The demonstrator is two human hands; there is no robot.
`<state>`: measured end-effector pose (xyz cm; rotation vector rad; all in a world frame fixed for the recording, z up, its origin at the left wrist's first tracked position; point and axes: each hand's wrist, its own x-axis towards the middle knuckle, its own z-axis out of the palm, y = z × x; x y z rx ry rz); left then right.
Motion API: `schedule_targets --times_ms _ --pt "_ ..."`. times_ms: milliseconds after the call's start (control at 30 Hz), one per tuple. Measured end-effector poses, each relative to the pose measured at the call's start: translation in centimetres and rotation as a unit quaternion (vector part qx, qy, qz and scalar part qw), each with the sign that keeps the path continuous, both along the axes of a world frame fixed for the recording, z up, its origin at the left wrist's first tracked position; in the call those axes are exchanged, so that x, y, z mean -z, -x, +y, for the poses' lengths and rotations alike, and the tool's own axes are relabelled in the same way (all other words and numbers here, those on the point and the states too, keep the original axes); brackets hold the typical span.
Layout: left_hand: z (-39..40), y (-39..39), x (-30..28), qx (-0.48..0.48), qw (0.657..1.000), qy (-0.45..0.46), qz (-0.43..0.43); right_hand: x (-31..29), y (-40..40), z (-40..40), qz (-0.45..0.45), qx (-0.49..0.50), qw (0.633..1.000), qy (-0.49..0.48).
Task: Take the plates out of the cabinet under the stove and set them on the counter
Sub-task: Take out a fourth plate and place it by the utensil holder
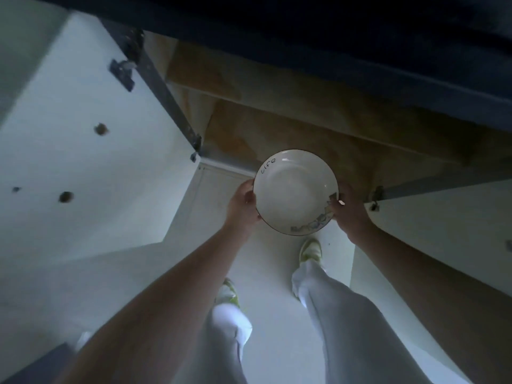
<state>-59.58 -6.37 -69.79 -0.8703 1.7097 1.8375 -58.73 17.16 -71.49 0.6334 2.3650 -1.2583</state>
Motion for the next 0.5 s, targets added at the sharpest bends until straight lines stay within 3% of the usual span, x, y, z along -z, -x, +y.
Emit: schedule_targets --times_ms 100,233,500 --pt "-2.3 -3.6 -4.9 -0.006 1.000 0.009 0.006 -4.5 -2.8 -1.7 -0.028 -0.007 0.999 -0.024" --pt "-5.5 -6.8 -13.0 0.012 0.999 0.023 0.032 -11.9 -6.1 -4.9 -0.054 0.040 0.997 0.043" --pt "-11.6 -11.3 -27.2 0.055 0.995 -0.034 0.080 -28.5 -10.1 -9.1 -0.024 0.075 0.991 0.106"
